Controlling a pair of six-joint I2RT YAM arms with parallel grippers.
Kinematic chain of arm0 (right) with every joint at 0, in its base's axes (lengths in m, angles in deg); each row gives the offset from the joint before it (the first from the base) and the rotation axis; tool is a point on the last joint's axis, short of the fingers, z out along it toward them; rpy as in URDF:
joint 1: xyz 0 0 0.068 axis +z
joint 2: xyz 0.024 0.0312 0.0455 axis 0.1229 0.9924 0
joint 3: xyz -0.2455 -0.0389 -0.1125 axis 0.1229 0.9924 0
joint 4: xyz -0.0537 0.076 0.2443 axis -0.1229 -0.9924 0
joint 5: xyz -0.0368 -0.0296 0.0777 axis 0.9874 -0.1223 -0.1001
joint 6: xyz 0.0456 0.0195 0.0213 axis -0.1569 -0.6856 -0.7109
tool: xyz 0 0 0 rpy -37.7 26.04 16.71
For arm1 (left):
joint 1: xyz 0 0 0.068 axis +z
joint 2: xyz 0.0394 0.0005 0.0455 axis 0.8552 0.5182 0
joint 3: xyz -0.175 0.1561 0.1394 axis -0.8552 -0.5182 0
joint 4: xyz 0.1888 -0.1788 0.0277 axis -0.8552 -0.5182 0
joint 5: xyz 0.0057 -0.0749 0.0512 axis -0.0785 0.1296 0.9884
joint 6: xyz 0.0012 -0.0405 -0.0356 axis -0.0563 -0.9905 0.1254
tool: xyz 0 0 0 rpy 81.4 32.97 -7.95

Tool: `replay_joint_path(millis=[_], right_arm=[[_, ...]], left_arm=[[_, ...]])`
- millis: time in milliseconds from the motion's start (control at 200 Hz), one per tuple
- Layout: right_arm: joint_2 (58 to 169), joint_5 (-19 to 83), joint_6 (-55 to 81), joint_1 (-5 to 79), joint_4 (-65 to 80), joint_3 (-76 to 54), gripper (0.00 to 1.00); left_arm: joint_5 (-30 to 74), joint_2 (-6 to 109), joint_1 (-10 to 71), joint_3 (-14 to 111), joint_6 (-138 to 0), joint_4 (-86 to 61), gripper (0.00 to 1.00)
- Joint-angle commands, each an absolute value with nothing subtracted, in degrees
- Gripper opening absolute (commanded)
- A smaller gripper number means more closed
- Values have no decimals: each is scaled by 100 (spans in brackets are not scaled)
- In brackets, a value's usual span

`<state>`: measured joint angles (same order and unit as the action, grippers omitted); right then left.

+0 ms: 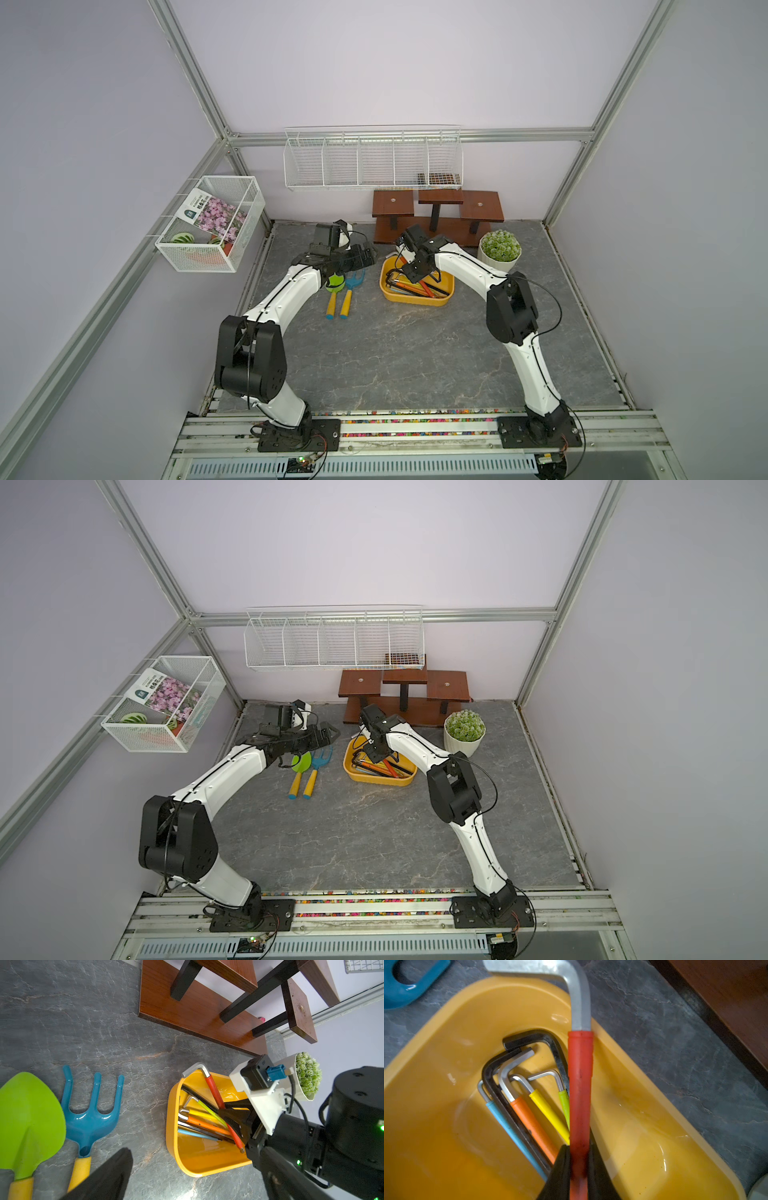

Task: Put the hex key on the desktop into the storage box
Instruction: Place the Allen key in the storage box.

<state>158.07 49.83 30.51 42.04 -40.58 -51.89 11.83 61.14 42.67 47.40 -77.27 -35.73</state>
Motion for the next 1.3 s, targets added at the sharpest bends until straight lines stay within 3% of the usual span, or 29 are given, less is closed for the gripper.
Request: replay_joint_path(millis=[0, 295, 590, 870, 925, 1069, 1294], right_arm=[[15847, 4763, 3116, 4201, -3998, -5234, 0], [15058, 4846, 3178, 4198, -3239, -4239, 0], [14759, 4949, 3467, 4192, -3504, -4121, 0], [14864, 5019, 3415, 4195, -3480, -3905, 8], [14878, 5050, 3432, 4204, -3493, -3910, 12], [14838, 5130, 3473, 4195, -3574, -3907, 34], [14261, 5319, 3383, 4203, -3284, -3516, 42]], left_arm=[[1269, 6015, 4292, 4790, -7697, -3543, 100], [1382, 6015, 4282, 4792, -7642, -3552, 100], [1410, 6022, 4283, 4791, -7635, -3564, 100], [1592, 5921, 4285, 4705, -7579, -3503, 100], [1601, 5908, 4281, 4688, -7564, -3495, 100], [1720, 5858, 4285, 4653, -7559, -3462, 100], [2193, 5493, 4284, 4236, -7539, -3040, 100]])
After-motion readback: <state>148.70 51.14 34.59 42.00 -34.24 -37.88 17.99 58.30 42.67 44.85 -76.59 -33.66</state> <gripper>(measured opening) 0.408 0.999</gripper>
